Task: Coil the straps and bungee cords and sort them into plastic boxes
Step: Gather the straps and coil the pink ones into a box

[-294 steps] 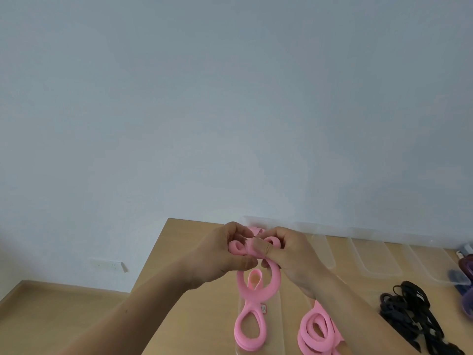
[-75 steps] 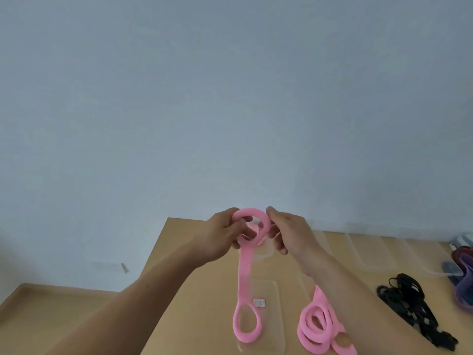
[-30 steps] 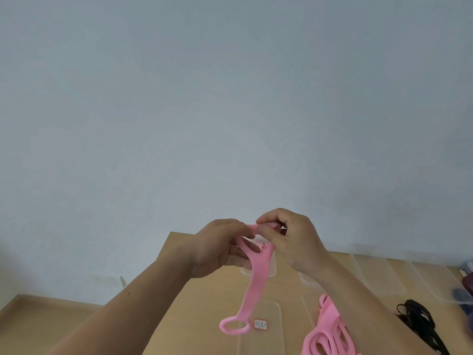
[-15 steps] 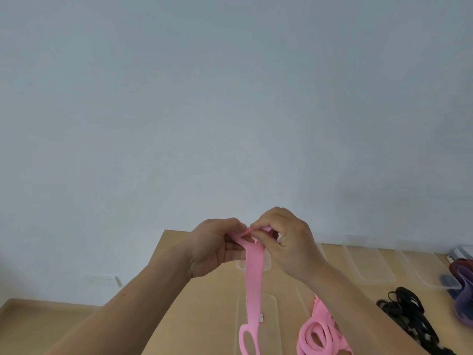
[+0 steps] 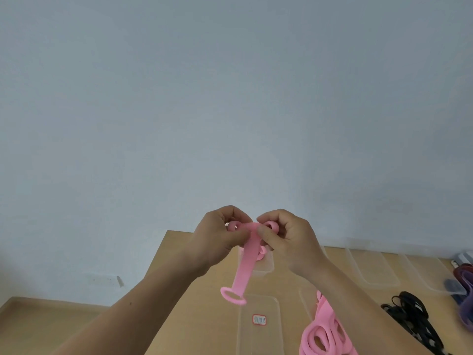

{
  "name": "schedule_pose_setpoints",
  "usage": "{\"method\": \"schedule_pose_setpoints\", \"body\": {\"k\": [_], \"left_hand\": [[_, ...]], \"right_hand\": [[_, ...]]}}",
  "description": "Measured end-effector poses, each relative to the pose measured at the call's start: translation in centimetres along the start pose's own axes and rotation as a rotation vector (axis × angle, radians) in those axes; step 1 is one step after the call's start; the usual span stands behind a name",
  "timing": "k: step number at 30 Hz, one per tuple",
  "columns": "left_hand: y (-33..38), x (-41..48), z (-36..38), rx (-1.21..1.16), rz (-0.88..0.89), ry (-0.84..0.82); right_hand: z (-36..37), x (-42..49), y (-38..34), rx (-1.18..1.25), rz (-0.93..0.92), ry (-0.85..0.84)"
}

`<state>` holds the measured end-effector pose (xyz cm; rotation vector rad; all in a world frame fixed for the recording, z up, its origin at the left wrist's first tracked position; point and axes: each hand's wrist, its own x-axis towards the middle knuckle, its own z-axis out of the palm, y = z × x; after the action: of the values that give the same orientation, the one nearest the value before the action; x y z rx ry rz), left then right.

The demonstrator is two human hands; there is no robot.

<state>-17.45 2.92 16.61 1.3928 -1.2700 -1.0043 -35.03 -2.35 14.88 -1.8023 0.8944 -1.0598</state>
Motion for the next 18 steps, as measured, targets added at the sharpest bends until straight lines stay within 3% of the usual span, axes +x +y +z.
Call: {"method": "schedule_pose_setpoints", "body": {"k": [3, 6, 10, 18], "left_hand": [[-0.3, -0.1, -0.1, -0.075, -0.040, -0.006], [0.0, -0.3, -0.5, -0.250, -0.142, -0.131], [0.2, -0.3, -0.9, -0.249, -0.199, -0.223], [0.2, -0.2, -1.1, -0.359, -0.318, -0.347]], "right_hand": [[0.0, 0.2, 0.1, -0.058, -0.048, 0.028], [0.0, 0.2, 0.0, -0.024, -0.056, 0.019], [0.5, -0.1, 0.2, -0.065, -0.095, -0.004], [0.1, -0.5, 0.9, -0.318, -0.424, -0.036]]}}
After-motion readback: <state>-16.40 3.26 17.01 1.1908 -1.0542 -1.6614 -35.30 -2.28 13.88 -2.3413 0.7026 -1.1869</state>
